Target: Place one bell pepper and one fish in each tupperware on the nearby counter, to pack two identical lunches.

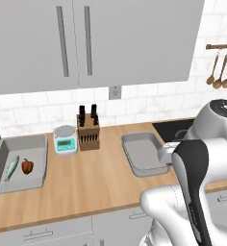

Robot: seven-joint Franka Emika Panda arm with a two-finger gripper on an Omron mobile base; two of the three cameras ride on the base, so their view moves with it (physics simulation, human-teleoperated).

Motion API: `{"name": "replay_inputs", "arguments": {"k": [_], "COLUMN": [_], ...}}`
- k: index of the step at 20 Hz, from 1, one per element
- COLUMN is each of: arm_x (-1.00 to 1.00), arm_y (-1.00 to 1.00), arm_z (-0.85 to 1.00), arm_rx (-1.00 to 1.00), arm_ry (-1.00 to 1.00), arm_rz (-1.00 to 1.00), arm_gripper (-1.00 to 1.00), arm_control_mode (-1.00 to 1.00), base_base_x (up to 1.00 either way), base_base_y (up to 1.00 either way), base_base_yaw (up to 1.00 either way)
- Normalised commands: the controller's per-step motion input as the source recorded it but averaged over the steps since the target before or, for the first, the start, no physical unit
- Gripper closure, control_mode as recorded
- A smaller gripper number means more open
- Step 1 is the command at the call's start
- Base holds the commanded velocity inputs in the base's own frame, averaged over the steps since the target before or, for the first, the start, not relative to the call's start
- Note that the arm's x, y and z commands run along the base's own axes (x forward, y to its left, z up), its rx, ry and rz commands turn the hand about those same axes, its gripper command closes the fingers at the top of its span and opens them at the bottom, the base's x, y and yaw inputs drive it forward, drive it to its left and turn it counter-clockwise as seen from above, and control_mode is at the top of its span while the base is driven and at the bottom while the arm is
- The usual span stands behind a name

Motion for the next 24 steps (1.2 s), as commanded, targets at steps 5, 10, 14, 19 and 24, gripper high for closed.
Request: {"name": "replay_inputs", "arguments": {"k": [5, 10, 14, 19, 24], "arm_x": [0.67, 0.62, 0.70, 1.00, 0.92], "arm_y": [0.00, 0.00, 0.00, -0.17, 0.00], "arm_z": [-0.10, -0.38, -0.66, -0.51, -0.29], "arm_rx": [0.00, 0.00, 0.00, 0.02, 0.00], "arm_ry": [0.00, 0.00, 0.00, 0.00, 0.00], "arm_rz": [0.00, 0.00, 0.00, 0.00, 0.00], "arm_gripper": [1.00, 1.00, 1.00, 1.00, 1.00], "arm_control_mode": [-1.00, -1.00, -1.00, -1.00, -1.00], "base_base_x": [0.00, 0.00, 0.00, 0.00, 0.00], "base_base_y": [0.00, 0.00, 0.00, 0.00, 0.00], "base_base_yaw": [0.00, 0.00, 0.00, 0.00, 0.00]}}
